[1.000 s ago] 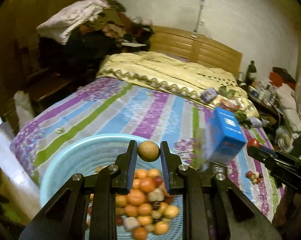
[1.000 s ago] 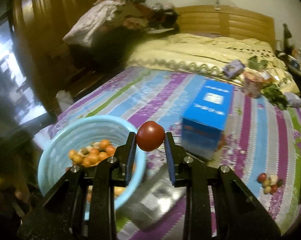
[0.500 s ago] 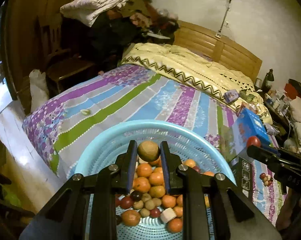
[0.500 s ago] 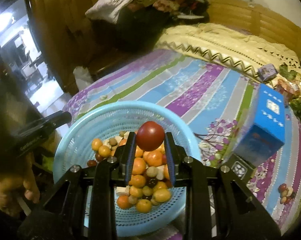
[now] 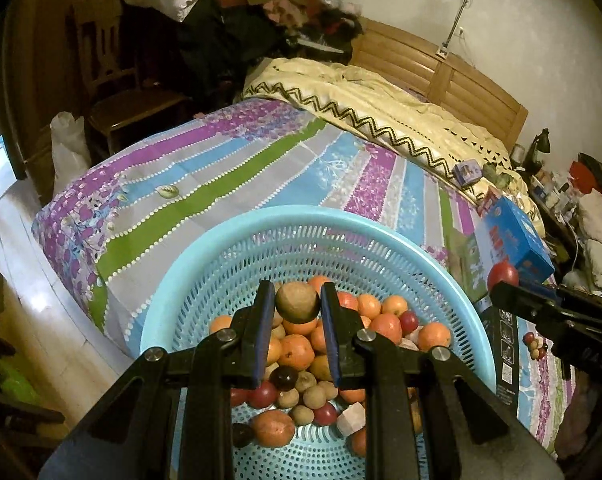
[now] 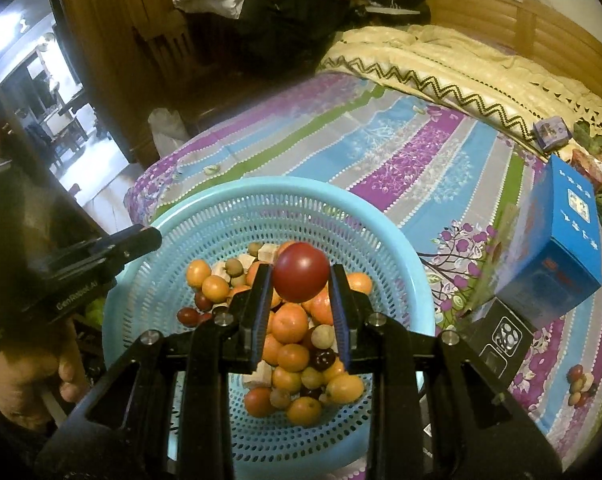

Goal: Organize fruits
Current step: 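Carry the red tomato and brown fruit over the light-blue basket with both tools, then open both tools to drop the fruits into the basket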

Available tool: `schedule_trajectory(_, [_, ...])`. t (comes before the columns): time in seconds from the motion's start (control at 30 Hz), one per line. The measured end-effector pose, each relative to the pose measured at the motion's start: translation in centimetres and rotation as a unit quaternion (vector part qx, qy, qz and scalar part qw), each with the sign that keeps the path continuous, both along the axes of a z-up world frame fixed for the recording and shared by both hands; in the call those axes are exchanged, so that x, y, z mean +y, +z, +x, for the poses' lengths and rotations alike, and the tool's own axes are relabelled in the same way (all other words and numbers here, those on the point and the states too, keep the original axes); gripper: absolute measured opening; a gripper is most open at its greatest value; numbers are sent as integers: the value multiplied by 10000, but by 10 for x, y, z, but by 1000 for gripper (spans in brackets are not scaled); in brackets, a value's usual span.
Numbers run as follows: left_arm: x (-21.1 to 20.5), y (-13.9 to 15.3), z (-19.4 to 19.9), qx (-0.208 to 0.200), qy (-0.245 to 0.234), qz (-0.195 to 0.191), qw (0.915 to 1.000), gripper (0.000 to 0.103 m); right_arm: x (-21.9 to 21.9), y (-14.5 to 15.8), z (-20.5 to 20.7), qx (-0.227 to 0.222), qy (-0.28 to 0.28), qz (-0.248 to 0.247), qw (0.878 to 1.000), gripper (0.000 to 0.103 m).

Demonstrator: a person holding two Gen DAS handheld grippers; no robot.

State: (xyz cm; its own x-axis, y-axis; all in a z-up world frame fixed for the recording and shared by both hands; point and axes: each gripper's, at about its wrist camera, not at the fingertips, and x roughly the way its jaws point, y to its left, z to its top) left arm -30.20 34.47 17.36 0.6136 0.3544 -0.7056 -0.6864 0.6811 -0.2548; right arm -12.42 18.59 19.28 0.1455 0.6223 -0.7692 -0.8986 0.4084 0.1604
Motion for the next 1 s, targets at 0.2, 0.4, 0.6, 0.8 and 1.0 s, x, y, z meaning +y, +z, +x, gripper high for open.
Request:
schedule_trajectory(0.2, [2, -3, 2, 28, -10, -10, 10000, 23, 4, -4, 1, 32, 12, -17, 10000, 29])
schedule_trajectory(0.4, [2, -7, 7, 73, -48, -34, 10000, 23, 5, -9, 4, 66, -6, -45, 10000, 29])
schedule_trajectory(0.6, [0, -10, 10, 111, -70, -55, 9999, 23, 5, -11, 4, 88, 17, -75, 9999, 29])
schedule_trajectory(0.8, [1, -16, 14, 162, -93, -86, 9998, 23, 5, -13, 4, 97, 19, -83, 9999, 29])
schedule_trajectory(1.0, [0, -18, 18, 216, -95, -84, 9997, 23, 5, -19, 4, 144, 29, -104, 9998, 29])
